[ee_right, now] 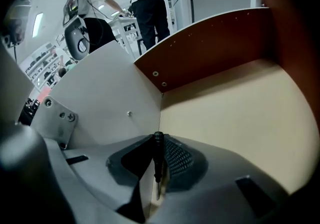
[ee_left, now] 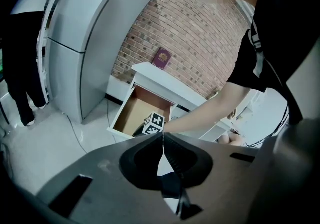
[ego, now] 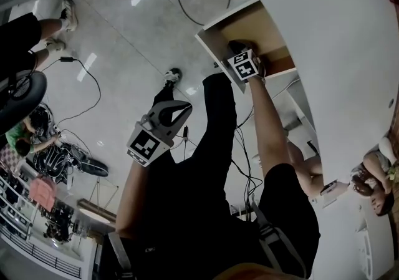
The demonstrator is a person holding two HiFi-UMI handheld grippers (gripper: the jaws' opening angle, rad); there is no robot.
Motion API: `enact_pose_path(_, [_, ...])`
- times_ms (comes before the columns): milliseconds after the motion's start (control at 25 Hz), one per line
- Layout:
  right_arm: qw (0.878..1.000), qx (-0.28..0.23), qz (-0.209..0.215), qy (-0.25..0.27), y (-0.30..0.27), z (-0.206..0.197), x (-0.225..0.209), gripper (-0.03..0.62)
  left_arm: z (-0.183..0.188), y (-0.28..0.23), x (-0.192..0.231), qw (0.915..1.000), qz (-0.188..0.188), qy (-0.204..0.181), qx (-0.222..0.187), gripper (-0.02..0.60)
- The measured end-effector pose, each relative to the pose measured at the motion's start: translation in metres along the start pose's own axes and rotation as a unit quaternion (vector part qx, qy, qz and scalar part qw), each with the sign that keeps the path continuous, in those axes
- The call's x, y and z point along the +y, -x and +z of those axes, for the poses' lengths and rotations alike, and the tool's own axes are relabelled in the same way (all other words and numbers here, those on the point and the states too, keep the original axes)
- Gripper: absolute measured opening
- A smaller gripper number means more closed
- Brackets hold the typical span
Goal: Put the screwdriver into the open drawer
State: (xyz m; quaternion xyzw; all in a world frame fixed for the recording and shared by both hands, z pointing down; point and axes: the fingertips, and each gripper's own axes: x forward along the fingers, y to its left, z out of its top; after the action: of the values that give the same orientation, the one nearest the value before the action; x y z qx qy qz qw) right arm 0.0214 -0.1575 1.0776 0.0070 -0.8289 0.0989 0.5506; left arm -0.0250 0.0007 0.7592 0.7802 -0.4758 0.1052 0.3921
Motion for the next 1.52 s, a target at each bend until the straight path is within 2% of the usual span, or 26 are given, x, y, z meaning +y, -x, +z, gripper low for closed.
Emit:
enact_pose_path(280, [1.0, -0.001, -0.001, -0.007, -0.004, 0.001, -0.006, 0.127, -0.004, 0.0, -0.001, 1.0, 0.002, 0.005, 0.005, 0.018])
enact_pose_path(400, [1.0, -0.007, 0.005, -0.023, -0.004, 0.003, -0.007, 0.151, -0.006, -0.001, 0.0, 1.0, 0.001, 0.004, 0.008, 0.018])
enact_pose_path(680, [0.999, -0.015, 0.001, -0.042, 0.019, 0.009, -0.002, 0.153, 0.003, 0.004, -0.004, 0.9999, -0.012, -0.003, 0.003, 0.018])
enact_pose_path(920, [0.997, -0.033, -0.003, -0.068, 0.06, 0.015, 0.007, 0.156, 0.029, 0.012, -0.01, 0.9992, -0.028, -0.028, -0.005, 0.018])
enact_pose_path(1080, [0.995, -0.044, -0.01, -0.085, 0.099, 0.008, 0.014, 0.158, 0.042, 0.015, -0.031, 0.9985, -0.037, -0.041, -0.003, 0.018])
enact_pose_path(1360, [0.986, -0.085, -0.042, -0.134, 0.171, 0.006, 0.031, 0.155, 0.076, 0.035, -0.05, 0.9957, -0.048, -0.078, -0.012, 0.018])
enact_pose_path(1520, [0.981, -0.105, -0.055, -0.153, 0.208, 0.018, 0.053, 0.11, 0.092, 0.052, -0.052, 0.9942, -0.05, -0.094, -0.018, 0.017])
